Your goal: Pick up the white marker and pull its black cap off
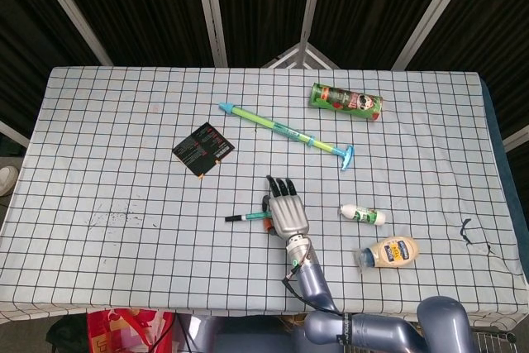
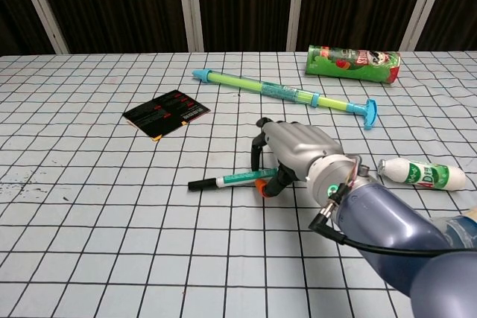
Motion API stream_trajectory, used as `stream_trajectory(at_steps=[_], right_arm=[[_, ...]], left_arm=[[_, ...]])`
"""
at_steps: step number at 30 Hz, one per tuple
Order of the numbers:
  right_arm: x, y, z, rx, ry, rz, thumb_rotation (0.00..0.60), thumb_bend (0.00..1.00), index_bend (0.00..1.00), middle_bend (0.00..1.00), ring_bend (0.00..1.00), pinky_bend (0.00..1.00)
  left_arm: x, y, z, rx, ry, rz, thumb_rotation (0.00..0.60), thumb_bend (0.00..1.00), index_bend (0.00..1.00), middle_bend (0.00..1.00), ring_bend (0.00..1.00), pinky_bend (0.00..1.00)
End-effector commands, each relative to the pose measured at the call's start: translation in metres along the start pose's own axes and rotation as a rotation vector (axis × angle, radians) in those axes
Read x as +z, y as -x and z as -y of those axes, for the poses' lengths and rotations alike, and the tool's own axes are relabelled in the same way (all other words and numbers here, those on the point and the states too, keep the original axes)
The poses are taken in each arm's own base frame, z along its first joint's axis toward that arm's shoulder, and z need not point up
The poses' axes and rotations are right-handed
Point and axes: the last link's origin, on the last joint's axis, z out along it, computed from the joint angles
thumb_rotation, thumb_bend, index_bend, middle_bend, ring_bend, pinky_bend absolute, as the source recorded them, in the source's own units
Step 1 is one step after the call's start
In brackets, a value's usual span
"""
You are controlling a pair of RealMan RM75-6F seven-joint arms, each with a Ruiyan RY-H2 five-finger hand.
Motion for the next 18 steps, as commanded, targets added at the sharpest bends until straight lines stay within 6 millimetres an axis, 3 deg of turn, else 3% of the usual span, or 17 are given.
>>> stream_trajectory(at_steps=[1,12,18], right_arm=[[-0.003,-0.009,-0.001,0.046,-0.009,-0.014,0.6,0.42,0.67,0.03,0.08,0.0],[-0.014,-0.037,-0.01,0.135,-0.015,-0.038,0.6,0.42,0.68,0.03,0.08,0.0],[-0.03,-0.07,-0.012,0.089,-0.006,-0.095,0.6,0.42,0.68,0.03,0.08,0.0]], left_arm=[[0.0,-0.001,-0.002,-0.002,0.011,-0.009,0.6,0.5,0.0,0.0,0.0,0.04],[0.004,-0.003,-0.022,-0.054,0.088,-0.057,0.6,0.5,0.0,0.0,0.0,0.04],[0.009,-0.004,-0.062,-0.104,0.201,-0.103,0.6,0.49,0.06,0.03,0.0,0.04]])
